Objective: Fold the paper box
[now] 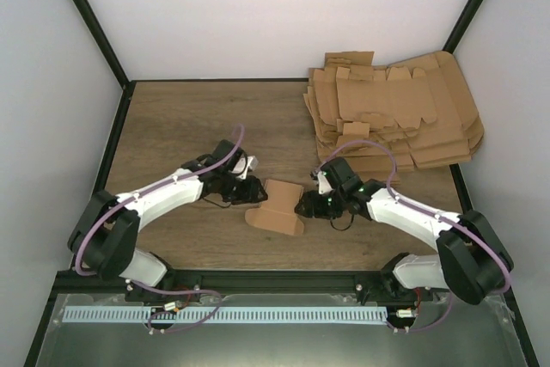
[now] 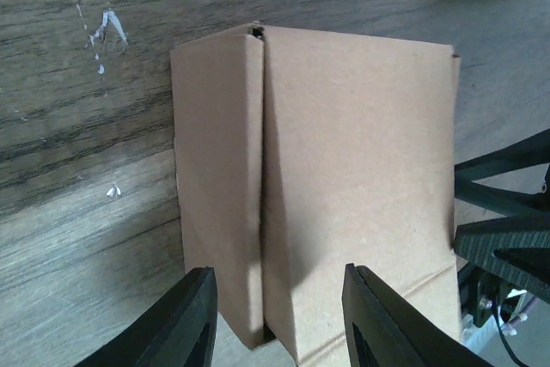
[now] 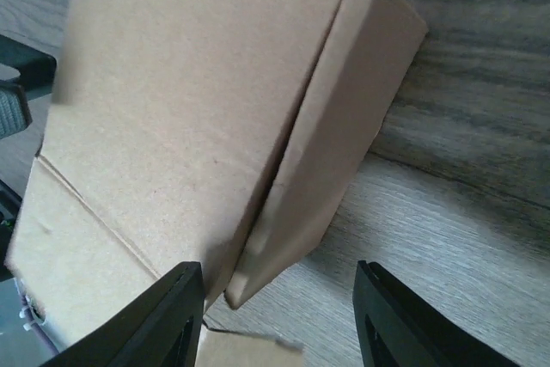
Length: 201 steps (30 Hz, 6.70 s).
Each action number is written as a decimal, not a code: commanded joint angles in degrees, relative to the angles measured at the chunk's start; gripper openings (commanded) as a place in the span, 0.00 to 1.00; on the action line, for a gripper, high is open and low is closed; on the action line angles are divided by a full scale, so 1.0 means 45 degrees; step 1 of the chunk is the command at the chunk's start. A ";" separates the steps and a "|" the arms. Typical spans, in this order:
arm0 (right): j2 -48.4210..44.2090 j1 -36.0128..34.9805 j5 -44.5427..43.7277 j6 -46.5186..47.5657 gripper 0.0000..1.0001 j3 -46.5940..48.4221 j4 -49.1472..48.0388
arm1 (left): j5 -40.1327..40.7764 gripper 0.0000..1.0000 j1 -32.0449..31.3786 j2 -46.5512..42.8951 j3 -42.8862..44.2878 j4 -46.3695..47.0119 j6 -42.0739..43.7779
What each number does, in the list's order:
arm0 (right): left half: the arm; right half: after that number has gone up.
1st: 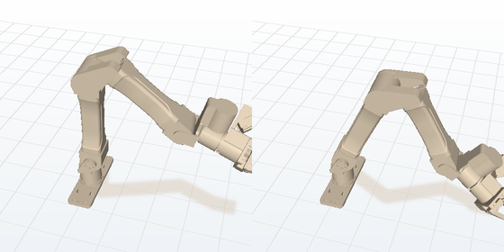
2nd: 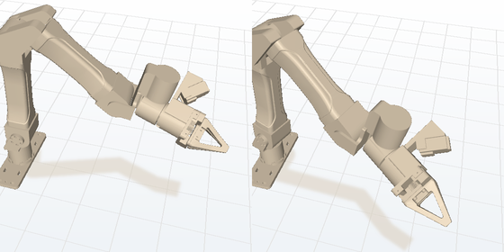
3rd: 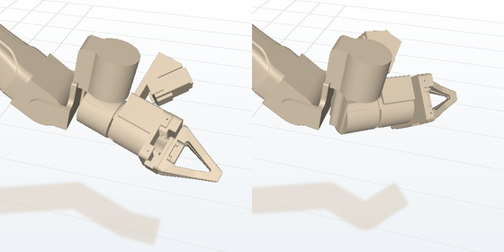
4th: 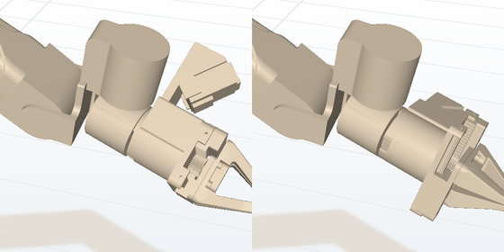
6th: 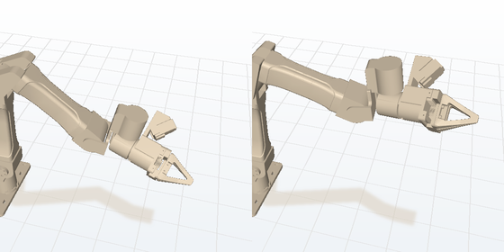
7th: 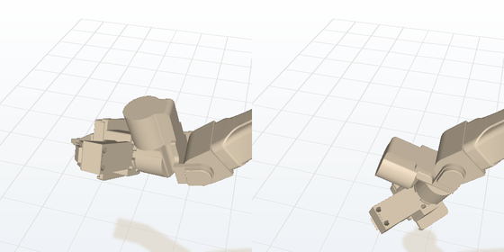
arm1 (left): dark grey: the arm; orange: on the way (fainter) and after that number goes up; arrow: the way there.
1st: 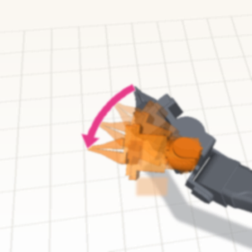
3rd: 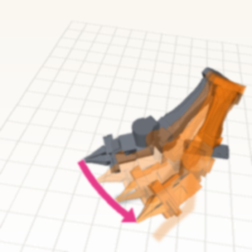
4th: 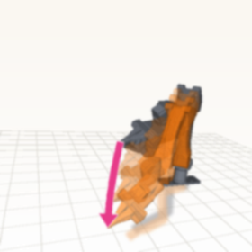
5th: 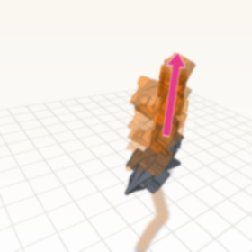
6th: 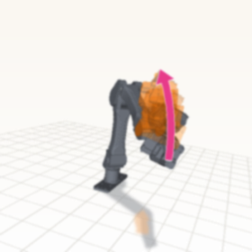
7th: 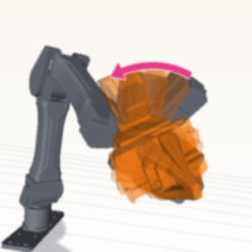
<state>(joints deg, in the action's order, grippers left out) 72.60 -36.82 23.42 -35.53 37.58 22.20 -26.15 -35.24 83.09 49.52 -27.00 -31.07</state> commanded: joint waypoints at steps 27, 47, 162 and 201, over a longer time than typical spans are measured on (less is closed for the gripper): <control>0.1269 0.0410 -0.0877 0.4146 0.62 0.3072 -0.0045 | 0.0929 0.56 -0.0281 -0.2954 -0.0832 -0.1443 0.1385; 0.6019 0.2977 0.4359 0.6283 0.62 0.3262 -0.3286 | 0.5715 0.73 -0.4748 -0.4975 -0.1271 0.0471 0.4410; 0.1180 0.0652 -0.2351 0.0659 0.68 0.1835 -0.2056 | 0.4571 0.04 -0.0762 0.1623 0.1933 0.1302 0.4540; 0.1681 -0.0109 -0.5196 0.3401 0.49 0.3504 0.0116 | 0.6242 0.48 -0.1363 0.1674 0.2237 0.2652 0.2328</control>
<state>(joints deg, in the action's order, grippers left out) 78.98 -36.80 2.87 -20.56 52.12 23.86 1.28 -41.19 89.95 60.80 -18.94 -19.31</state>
